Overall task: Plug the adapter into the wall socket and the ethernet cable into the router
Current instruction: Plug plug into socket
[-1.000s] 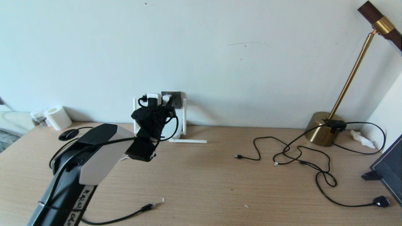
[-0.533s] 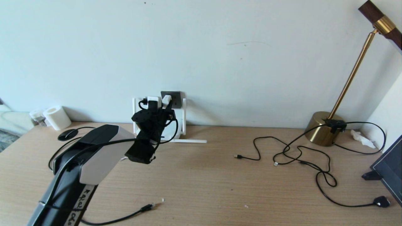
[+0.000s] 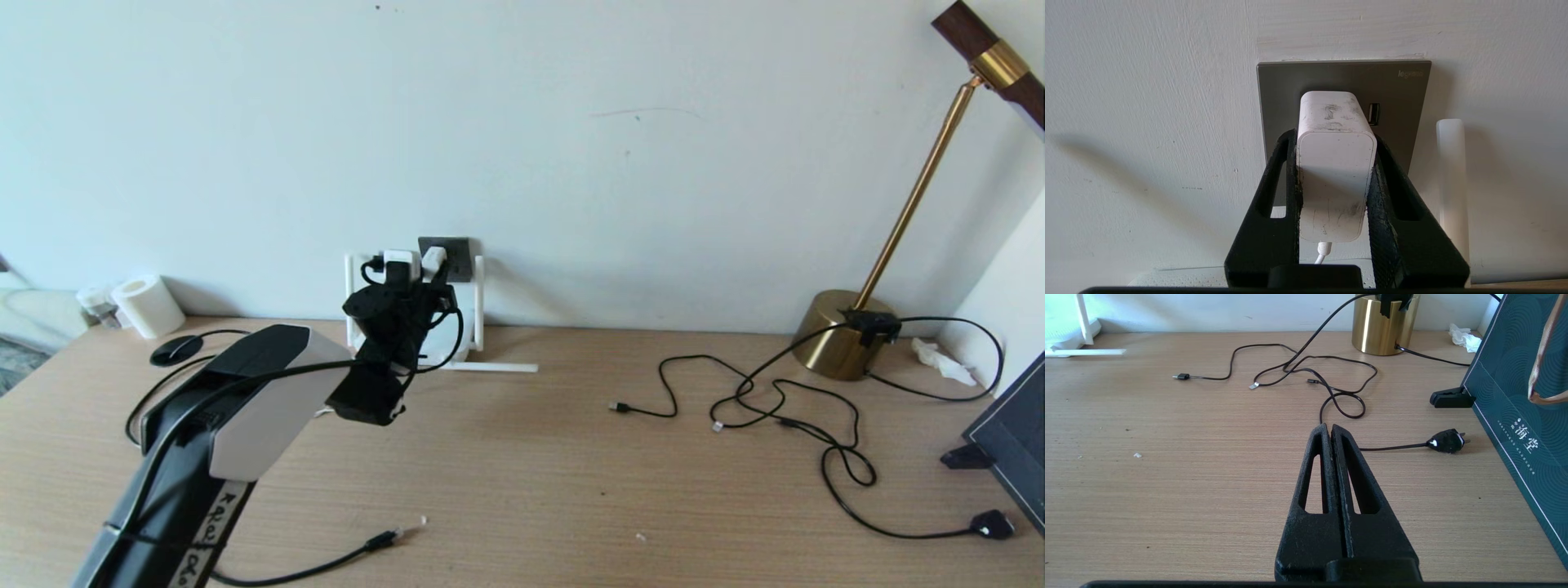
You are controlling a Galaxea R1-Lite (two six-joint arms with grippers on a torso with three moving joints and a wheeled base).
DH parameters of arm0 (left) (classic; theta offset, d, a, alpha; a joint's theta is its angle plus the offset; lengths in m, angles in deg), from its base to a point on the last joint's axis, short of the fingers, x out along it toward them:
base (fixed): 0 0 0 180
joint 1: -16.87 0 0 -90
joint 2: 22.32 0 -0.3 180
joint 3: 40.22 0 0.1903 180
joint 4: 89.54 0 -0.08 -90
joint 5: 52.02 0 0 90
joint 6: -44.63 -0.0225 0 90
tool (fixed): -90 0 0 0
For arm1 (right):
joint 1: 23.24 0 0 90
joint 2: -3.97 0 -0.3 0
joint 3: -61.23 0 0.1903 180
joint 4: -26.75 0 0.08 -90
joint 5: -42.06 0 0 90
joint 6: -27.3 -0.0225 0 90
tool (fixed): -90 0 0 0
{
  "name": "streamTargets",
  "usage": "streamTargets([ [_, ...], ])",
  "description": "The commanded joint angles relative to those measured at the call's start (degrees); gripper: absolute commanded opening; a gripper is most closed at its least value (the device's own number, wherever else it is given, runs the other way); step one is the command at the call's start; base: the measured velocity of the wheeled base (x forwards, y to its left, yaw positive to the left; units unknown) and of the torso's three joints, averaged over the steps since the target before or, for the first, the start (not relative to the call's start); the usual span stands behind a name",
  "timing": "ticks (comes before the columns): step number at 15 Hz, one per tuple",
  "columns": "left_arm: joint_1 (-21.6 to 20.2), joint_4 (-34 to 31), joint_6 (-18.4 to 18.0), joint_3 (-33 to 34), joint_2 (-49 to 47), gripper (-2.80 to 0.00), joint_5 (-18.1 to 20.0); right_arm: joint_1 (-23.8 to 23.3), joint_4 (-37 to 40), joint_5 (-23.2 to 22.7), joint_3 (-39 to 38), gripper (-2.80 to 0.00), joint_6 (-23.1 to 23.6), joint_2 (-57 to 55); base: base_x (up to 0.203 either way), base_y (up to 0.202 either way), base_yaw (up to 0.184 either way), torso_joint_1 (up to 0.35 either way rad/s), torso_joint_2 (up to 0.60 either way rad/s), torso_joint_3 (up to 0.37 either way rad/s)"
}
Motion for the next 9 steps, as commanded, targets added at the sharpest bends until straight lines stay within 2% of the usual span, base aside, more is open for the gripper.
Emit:
streamTargets([
  [1,0.01,0.10,-0.01,-1.07,-0.49,-2.80,-0.08,0.02,-0.01,0.02,0.00,-2.80,-0.01,0.02,0.000,0.000,0.000,0.000,0.00,0.000],
  [6,0.01,-0.28,-0.01,-1.53,-0.93,-2.80,-0.08,0.02,-0.01,0.02,0.00,-2.80,-0.01,-0.06,0.000,0.000,0.000,0.000,0.00,0.000],
  [9,0.22,-1.25,-0.09,-4.11,-1.77,-2.80,-0.58,0.02,-0.01,0.02,0.00,-2.80,-0.01,-0.06,0.000,0.000,0.000,0.000,0.00,0.000],
])
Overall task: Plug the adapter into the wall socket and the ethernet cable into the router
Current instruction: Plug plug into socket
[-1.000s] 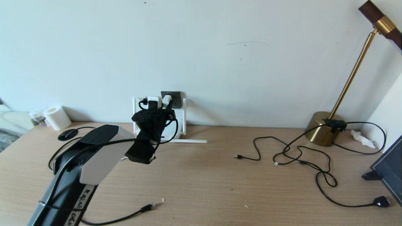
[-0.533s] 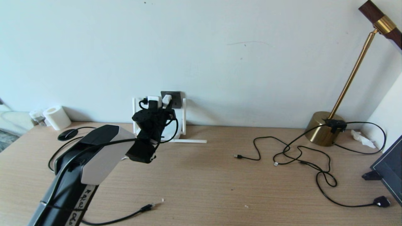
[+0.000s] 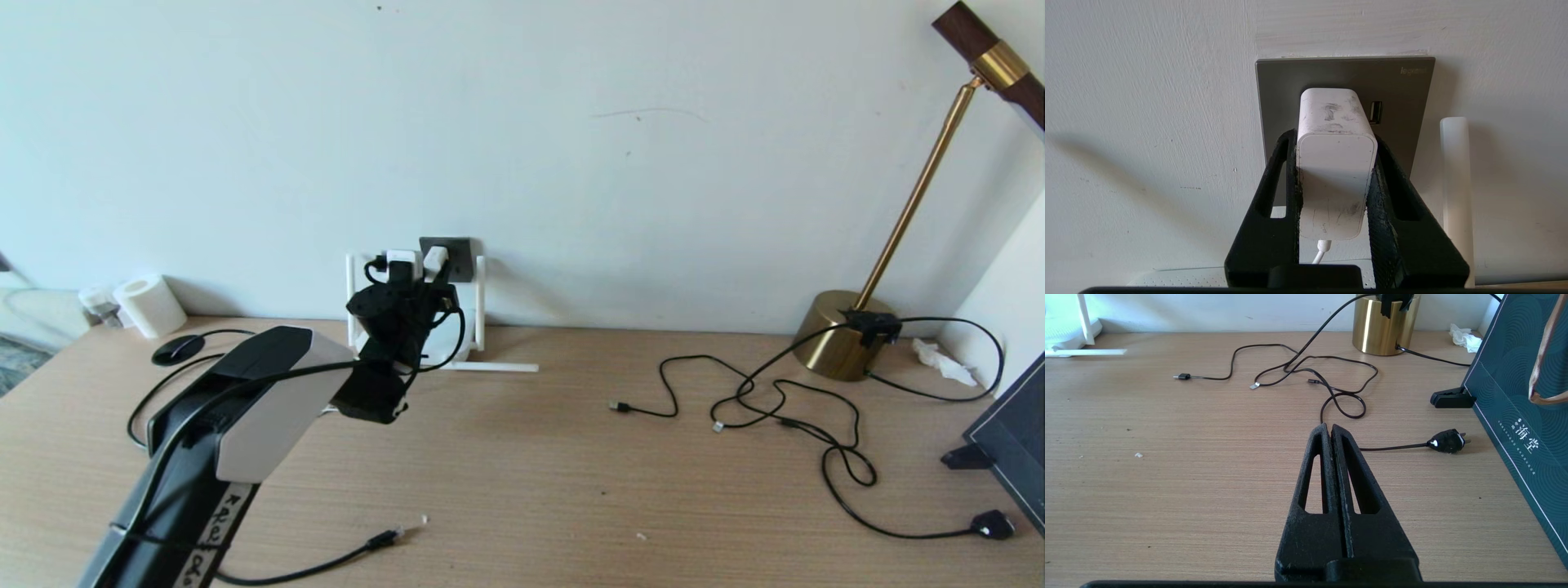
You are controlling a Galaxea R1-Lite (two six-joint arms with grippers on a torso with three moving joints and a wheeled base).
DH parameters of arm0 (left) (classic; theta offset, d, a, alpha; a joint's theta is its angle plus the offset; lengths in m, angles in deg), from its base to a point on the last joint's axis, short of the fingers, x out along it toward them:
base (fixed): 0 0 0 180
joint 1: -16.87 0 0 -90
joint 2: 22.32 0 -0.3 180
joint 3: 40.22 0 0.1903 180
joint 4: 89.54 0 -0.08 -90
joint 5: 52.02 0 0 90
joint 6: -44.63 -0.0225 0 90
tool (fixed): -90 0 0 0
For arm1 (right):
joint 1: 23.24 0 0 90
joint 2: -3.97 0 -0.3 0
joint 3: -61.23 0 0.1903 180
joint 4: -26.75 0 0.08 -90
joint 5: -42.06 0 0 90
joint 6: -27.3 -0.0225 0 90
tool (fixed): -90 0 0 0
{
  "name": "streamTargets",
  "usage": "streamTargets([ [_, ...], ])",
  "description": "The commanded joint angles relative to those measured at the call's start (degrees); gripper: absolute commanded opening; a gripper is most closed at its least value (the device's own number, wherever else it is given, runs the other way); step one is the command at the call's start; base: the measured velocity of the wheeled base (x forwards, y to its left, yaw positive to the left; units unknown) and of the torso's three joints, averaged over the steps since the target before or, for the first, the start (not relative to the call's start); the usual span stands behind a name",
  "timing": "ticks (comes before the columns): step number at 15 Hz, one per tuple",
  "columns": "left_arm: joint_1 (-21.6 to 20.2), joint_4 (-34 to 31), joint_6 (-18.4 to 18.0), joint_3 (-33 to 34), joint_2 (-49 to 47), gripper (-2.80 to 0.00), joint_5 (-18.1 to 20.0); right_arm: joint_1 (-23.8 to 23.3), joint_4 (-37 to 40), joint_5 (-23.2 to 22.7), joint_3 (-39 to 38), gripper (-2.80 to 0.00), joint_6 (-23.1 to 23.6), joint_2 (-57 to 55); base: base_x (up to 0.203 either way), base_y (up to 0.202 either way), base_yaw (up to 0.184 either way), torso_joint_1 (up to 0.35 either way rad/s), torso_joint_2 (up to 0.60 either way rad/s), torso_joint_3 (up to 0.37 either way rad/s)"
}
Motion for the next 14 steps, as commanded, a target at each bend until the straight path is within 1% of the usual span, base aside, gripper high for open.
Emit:
streamTargets([
  [1,0.20,0.09,-0.13,-2.75,-1.19,-2.80,-0.44,0.02,-0.02,0.00,0.00,-2.80,-0.01,0.00,0.000,0.000,0.000,0.000,0.00,0.000],
  [8,0.96,-0.96,-0.15,-3.68,-1.97,-2.80,-2.03,0.02,-0.02,0.00,0.00,-2.80,-0.01,-0.05,0.000,0.000,0.000,0.000,0.00,0.000],
  [9,1.16,-1.41,-0.15,-4.18,-2.06,-2.80,-3.08,0.02,-0.02,0.00,0.00,-2.80,-0.01,0.02,0.000,0.000,0.000,0.000,0.00,0.000],
  [12,1.55,-1.94,-0.15,-6.81,-3.05,-2.80,-3.69,0.02,-0.02,-0.04,0.00,-2.80,-0.01,0.02,0.000,0.000,0.000,0.000,0.00,0.000],
  [14,1.99,-2.10,-0.15,-7.23,-3.55,-2.80,-4.24,0.02,-0.02,0.00,0.00,-2.80,-0.01,-0.06,0.000,0.000,0.000,0.000,0.00,0.000],
])
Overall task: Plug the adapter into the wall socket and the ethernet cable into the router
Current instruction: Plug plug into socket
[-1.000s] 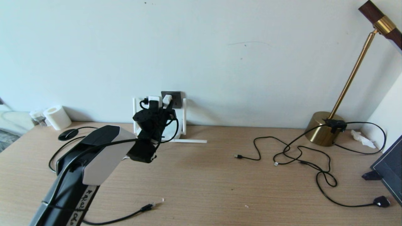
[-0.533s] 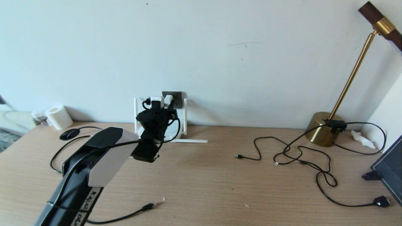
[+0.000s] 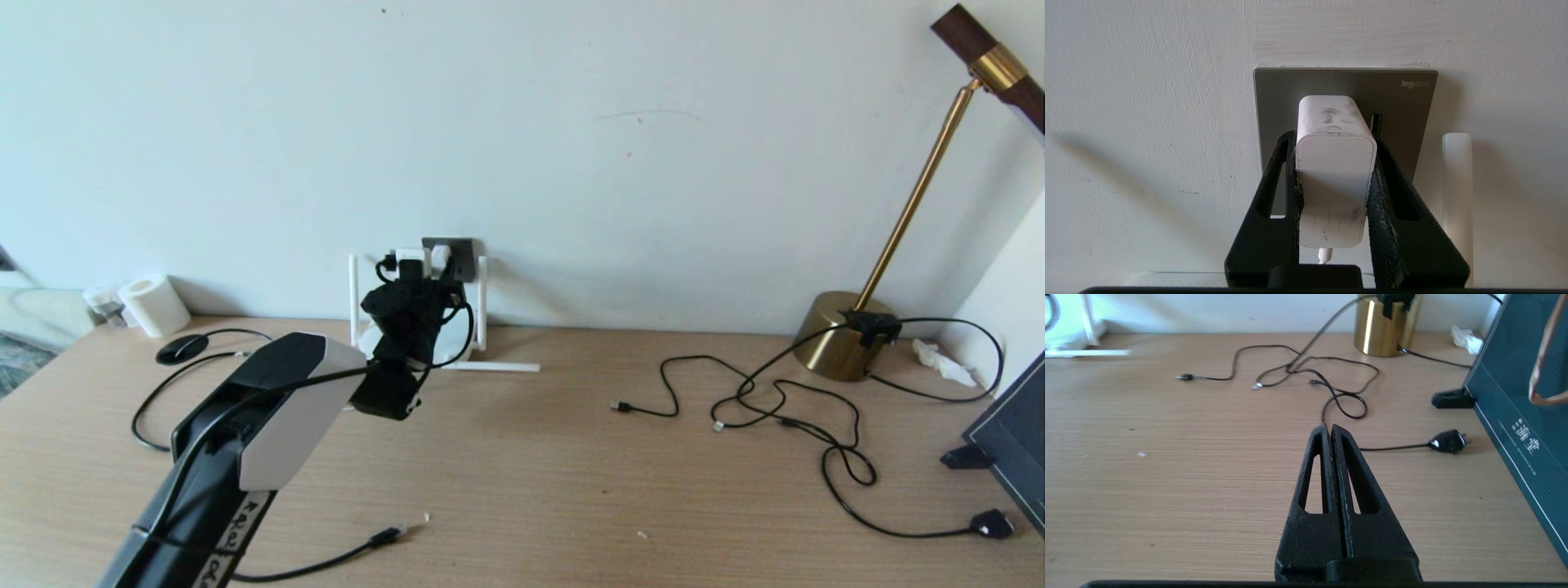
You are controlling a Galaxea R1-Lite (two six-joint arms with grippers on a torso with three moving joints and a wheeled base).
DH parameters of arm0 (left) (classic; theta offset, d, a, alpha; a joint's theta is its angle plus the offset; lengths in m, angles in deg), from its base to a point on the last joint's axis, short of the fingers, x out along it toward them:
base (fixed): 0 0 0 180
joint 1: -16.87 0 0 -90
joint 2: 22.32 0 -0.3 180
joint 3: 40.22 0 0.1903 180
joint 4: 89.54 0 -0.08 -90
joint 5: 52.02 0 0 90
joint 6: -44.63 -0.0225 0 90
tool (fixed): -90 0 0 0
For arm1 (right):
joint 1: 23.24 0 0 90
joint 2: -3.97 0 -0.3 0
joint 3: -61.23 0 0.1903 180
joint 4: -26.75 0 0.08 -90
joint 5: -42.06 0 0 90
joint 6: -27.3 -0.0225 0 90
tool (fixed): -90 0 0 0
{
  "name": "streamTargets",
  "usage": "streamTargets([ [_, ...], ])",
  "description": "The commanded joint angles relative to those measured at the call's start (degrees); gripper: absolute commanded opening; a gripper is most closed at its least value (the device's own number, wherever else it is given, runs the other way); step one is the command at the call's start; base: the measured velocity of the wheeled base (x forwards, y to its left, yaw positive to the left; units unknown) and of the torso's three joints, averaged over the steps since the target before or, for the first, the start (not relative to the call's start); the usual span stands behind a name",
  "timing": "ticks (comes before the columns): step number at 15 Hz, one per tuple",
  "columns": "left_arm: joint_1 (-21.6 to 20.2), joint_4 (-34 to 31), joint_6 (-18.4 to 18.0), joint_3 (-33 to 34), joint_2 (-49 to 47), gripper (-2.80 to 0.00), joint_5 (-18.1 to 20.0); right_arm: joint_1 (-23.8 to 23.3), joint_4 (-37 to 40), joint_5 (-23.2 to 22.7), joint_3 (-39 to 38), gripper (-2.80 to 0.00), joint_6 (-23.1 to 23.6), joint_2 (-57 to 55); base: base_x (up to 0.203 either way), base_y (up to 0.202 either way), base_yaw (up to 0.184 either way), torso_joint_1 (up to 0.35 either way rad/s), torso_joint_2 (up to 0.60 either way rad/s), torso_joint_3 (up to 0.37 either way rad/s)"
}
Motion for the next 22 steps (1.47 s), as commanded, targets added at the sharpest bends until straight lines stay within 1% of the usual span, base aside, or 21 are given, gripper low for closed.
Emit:
streamTargets([
  [1,0.51,0.20,-0.05,-0.43,-0.56,-2.80,-0.17,-0.03,0.01,0.03,-0.02,-2.80,-0.02,0.02,0.000,0.000,0.000,0.000,0.00,0.000],
  [22,0.59,0.54,0.22,-0.43,-1.09,-2.80,0.26,-0.03,0.01,0.03,-0.02,-2.80,-0.02,0.02,0.000,0.000,0.000,0.000,0.00,0.000],
])
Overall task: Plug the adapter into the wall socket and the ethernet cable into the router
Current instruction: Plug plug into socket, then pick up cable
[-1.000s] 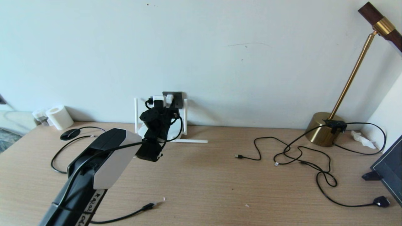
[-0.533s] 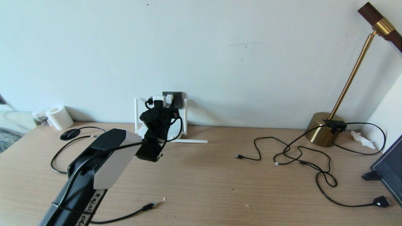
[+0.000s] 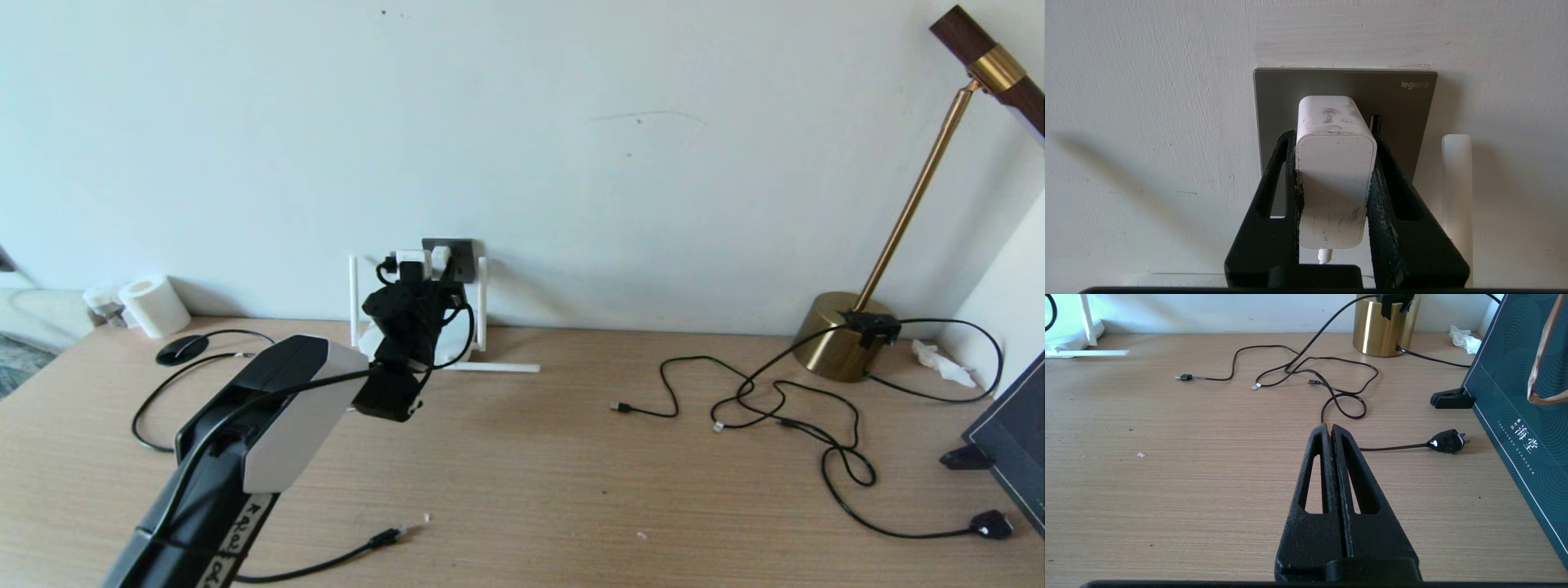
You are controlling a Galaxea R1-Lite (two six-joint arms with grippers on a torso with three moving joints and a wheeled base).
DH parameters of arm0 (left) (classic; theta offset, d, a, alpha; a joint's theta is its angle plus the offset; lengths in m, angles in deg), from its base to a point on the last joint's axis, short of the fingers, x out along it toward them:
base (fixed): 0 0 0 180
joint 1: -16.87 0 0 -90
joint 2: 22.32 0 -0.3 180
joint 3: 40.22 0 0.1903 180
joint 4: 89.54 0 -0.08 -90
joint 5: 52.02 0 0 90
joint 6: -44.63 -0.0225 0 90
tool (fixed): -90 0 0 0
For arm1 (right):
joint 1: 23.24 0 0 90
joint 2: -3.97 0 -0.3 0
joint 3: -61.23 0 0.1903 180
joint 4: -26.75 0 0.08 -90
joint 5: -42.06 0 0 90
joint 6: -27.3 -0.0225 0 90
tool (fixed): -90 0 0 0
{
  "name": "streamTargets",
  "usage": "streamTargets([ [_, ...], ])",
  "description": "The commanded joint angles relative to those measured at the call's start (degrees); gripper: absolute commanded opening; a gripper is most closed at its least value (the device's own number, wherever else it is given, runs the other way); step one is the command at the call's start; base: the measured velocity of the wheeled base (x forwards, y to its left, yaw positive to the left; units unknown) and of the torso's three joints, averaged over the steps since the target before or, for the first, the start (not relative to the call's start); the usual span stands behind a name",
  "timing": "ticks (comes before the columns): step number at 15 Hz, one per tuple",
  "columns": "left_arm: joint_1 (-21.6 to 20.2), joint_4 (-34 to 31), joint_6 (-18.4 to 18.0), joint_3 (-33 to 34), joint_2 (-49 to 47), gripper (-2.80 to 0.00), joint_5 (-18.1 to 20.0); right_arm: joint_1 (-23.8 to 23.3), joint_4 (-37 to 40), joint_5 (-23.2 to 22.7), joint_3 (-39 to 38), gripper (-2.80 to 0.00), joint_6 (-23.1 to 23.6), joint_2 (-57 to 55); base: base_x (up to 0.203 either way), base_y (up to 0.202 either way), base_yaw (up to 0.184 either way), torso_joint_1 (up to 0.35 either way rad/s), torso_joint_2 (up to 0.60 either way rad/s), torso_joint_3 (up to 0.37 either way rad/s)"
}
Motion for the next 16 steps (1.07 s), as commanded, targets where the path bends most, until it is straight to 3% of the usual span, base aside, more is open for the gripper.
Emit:
streamTargets([
  [1,-0.02,0.53,0.00,0.03,-0.17,-2.80,0.14,0.02,-0.04,0.05,0.00,-2.80,-0.03,0.02,0.000,0.000,0.000,0.000,0.00,0.000],
  [2,-0.02,0.53,0.00,0.03,-0.08,0.00,0.23,0.02,-0.04,0.05,0.00,-2.80,-0.03,-0.06,0.000,0.000,0.000,0.000,0.00,0.000],
  [11,-0.28,2.69,0.00,0.98,0.88,0.00,-0.26,0.02,-0.04,0.05,0.00,-2.80,-0.03,-0.04,0.000,0.000,0.000,0.003,0.00,-0.001],
  [13,-0.35,3.73,0.05,3.96,2.09,0.00,-0.22,0.02,-0.04,0.05,0.00,-2.80,-0.03,0.02,0.000,0.000,0.000,0.000,0.00,0.000],
  [16,-0.31,5.27,0.26,13.73,6.71,0.00,0.44,0.02,-0.04,0.05,0.00,-2.80,-0.03,-0.03,0.000,0.000,0.000,0.000,0.00,0.000],
])
